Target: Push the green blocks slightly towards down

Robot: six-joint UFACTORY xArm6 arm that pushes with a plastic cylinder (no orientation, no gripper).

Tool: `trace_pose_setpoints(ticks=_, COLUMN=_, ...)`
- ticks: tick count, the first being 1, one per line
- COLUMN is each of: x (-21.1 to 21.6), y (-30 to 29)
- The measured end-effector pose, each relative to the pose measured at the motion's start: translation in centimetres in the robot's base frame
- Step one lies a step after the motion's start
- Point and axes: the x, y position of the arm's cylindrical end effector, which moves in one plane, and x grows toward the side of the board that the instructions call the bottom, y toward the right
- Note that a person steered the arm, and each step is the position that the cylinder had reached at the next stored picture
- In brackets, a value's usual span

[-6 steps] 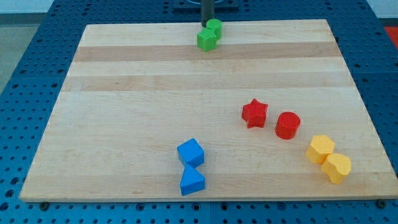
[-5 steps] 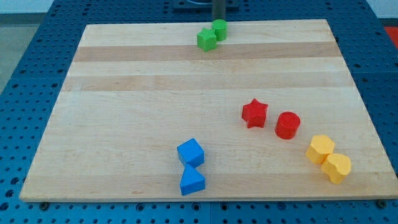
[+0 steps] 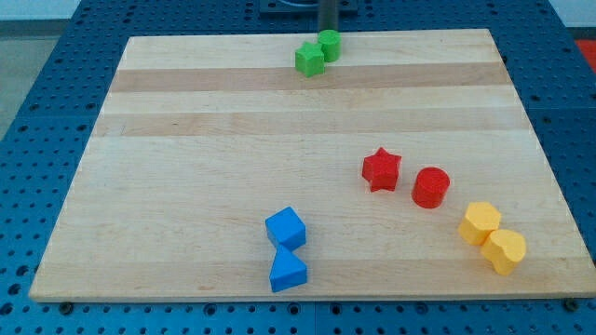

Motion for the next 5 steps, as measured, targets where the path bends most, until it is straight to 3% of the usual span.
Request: trace_pose_setpoints(ticks=5, x=0.75, y=1.01)
